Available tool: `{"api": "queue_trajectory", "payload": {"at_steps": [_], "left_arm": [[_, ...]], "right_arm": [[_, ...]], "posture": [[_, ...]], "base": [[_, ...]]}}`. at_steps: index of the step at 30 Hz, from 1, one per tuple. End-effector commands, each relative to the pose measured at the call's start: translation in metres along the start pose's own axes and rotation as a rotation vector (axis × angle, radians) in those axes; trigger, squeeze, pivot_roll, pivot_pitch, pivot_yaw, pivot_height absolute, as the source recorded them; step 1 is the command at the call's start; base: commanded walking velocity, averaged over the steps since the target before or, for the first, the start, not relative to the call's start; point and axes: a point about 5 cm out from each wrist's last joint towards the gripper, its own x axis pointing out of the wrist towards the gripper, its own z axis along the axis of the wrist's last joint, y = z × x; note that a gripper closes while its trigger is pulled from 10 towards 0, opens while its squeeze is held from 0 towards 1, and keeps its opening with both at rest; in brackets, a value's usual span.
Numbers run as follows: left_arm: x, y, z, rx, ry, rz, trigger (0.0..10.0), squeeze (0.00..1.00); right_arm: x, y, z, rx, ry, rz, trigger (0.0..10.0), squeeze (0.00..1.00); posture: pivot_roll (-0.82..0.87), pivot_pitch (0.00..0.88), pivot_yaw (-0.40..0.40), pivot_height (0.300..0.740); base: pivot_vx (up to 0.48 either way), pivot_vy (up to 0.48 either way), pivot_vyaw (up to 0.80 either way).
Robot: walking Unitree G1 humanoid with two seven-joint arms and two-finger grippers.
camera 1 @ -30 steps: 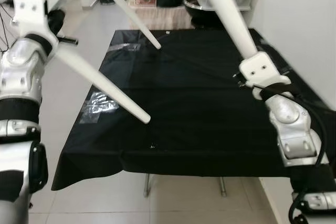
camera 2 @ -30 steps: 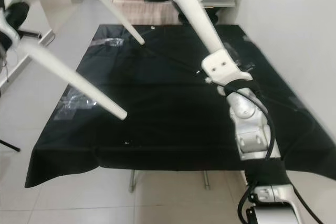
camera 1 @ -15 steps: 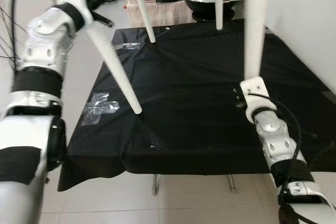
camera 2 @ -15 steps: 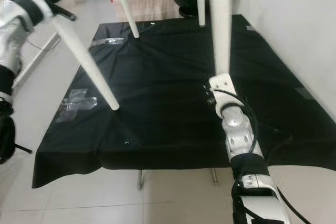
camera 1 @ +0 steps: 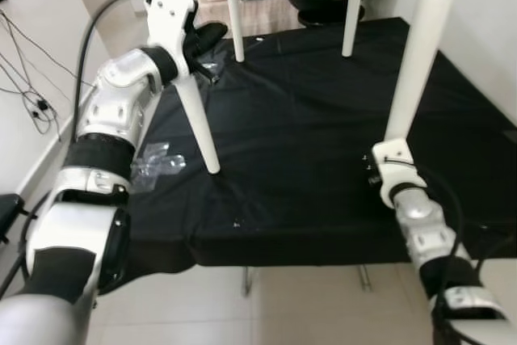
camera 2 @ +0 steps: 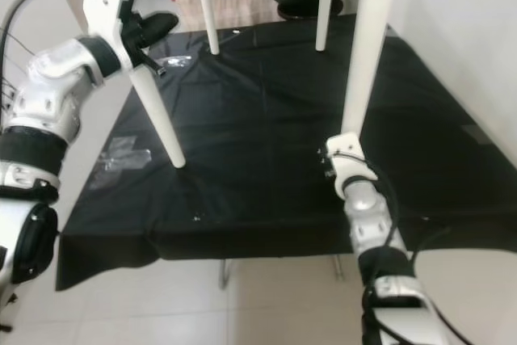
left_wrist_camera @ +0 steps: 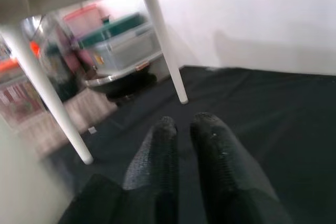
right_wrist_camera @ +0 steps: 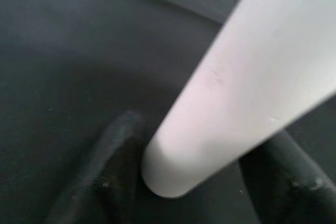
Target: Building children table
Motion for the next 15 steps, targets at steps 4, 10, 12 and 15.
{"api": "queue_trajectory", "payload": {"at_steps": [4,10,12,15], "left_arm": [[-0.015,-0.015,-0.010,-0.089,-0.018,-0.051,10.0,1.00],[-0.052,-0.051,-0.032,-0.169,0.003,-0.084,10.0,1.00],[-0.063,-0.063,-0.038,-0.208,0.019,-0.071,10.0,1.00],[-0.082,-0.086,-0.052,-0.243,0.070,-0.053,10.0,1.00]], "right_arm": [[-0.017,0.003,-0.003,0.072,-0.053,-0.022,10.0,1.00],[-0.058,-0.013,0.000,0.114,-0.150,-0.089,10.0,1.00],[-0.070,-0.011,-0.001,0.121,-0.166,-0.088,10.0,1.00],[-0.087,0.000,0.005,0.105,-0.212,-0.047,10.0,1.00]], "posture": [[-0.06,0.139,0.037,0.740],[-0.09,0.121,0.030,0.740],[-0.10,0.117,0.029,0.740],[-0.10,0.095,0.027,0.740]], "base": [[0.000,0.000,0.00],[0.000,0.000,0.00],[0.000,0.000,0.00],[0.000,0.000,0.00]]}}
